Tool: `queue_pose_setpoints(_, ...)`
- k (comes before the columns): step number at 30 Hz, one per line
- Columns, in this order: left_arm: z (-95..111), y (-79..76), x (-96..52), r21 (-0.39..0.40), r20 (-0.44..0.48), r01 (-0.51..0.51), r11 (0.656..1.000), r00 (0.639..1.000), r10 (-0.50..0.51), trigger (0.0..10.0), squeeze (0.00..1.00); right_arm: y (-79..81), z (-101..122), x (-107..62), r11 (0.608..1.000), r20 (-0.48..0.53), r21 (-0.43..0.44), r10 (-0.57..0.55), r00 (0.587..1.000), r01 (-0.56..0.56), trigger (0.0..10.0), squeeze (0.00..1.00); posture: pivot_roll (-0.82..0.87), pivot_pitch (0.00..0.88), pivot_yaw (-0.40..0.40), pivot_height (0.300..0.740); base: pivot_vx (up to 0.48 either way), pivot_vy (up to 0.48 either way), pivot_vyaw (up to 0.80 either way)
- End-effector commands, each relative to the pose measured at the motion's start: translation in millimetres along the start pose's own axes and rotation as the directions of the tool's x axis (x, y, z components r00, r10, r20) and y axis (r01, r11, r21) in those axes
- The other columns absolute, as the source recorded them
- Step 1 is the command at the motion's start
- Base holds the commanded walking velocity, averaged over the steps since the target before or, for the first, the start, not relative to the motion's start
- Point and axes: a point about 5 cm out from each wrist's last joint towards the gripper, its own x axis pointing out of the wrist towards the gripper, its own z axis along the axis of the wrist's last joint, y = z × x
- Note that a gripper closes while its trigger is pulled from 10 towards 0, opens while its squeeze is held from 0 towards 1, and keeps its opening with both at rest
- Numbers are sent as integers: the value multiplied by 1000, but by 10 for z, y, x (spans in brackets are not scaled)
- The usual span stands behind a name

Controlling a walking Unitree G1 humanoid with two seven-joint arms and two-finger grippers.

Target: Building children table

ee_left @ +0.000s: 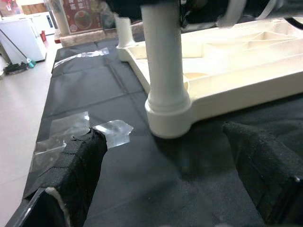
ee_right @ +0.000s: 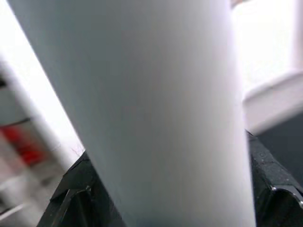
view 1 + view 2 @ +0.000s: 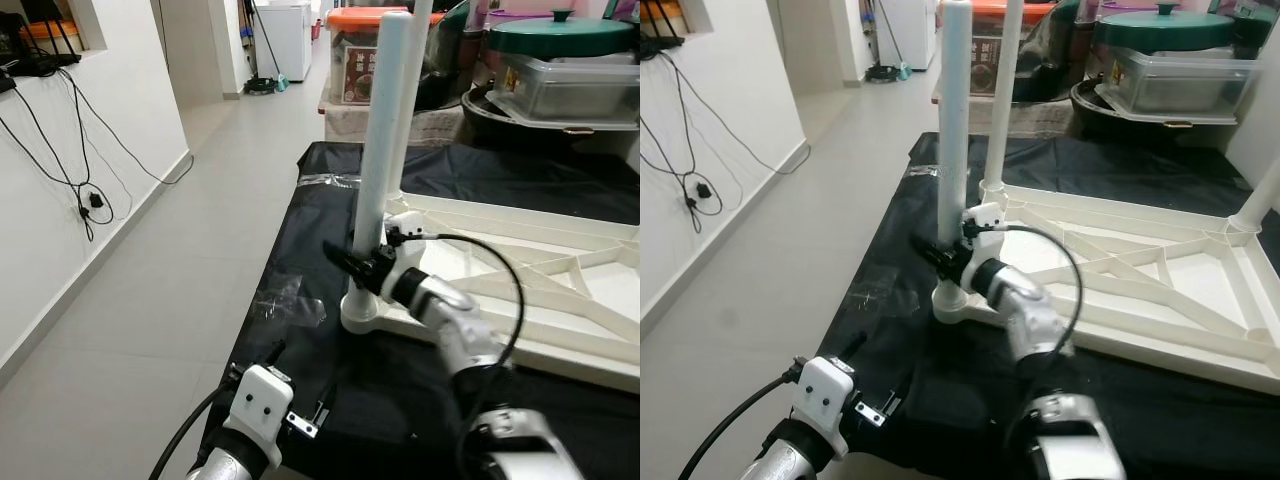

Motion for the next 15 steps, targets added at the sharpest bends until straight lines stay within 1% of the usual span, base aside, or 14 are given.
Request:
queue_pose_setpoints(1, -27, 12, -10, 2, -11, -3, 1000, 1000, 3, 10000, 0, 174, -32, 180, 973, -49, -5, 230, 972, -230, 10000, 0, -19, 0, -2, 740, 0, 0, 0)
queue_pose_setpoints(3, -27, 12, -10, 2, -11, -3, 1000, 1000, 3, 10000, 0, 174, -32, 180, 973, -49, -5, 230, 972, -230, 10000, 0, -19, 0, -2, 740, 0, 0, 0)
queue_pose_setpoints(4, -26, 12, -10, 2, -12, -4, 1000, 1000, 4, 10000, 0, 186, -56, 199, 961, -81, -22, 272, 959, -274, 10000, 0, -3, 0, -6, 740, 0, 0, 0)
queue_pose_setpoints(6, -22, 10, -13, 2, -12, -8, 1000, 1000, 8, 10000, 0, 216, -107, 239, 937, -124, -28, 343, 931, -349, 10000, 0, 8, 2, -10, 740, 0, 0, 0)
queue_pose_setpoints(7, -22, 10, -13, 2, -12, -8, 1000, 1000, 8, 10000, 0, 216, -107, 239, 937, -124, -28, 343, 931, -349, 10000, 0, 8, 2, -10, 740, 0, 0, 0)
queue_pose_setpoints(8, -21, 11, -14, 1, -12, -11, 1000, 1000, 11, 10000, 0, 229, -121, 261, 920, -130, -18, 385, 914, -391, 9333, 0, 8, 2, -10, 740, 0, 0, 0)
queue_pose_setpoints(9, -18, 11, -17, 1, -12, -13, 1000, 1000, 13, 10000, 0, 252, -137, 287, 904, -133, -20, 421, 897, -427, 3020, 0, 12, 6, -11, 740, 0, 0, 0)
queue_pose_setpoints(10, -18, 11, -17, 1, -12, -13, 1000, 1000, 13, 10000, 0, 252, -137, 287, 904, -133, -20, 421, 897, -427, 3020, 0, 12, 6, -11, 740, 0, 0, 0)
queue_pose_setpoints(11, -16, 9, -20, 1, -12, -14, 1000, 1000, 14, 10000, 0, 276, -140, 300, 886, -125, -19, 458, 880, -464, 0, 0, 12, 7, -9, 740, 0, 0, 0)
queue_pose_setpoints(12, -16, 9, -20, 1, -12, -14, 1000, 1000, 14, 10000, 0, 276, -140, 300, 886, -125, -19, 458, 880, -464, 0, 0, 12, 7, -9, 740, 0, 0, 0)
queue_pose_setpoints(13, -15, 6, -23, -1, -12, -14, 1000, 1000, 14, 10000, 0, 303, -160, 308, 871, -122, -13, 486, 865, -491, 0, 0, 15, 9, -8, 740, 0, 0, 0)
queue_pose_setpoints(15, -15, 4, -24, -2, -13, -14, 1000, 1000, 14, 10000, 0, 315, -185, 314, 870, -125, -19, 487, 864, -493, 0, 0, 15, 9, -8, 740, 0, 0, 0)
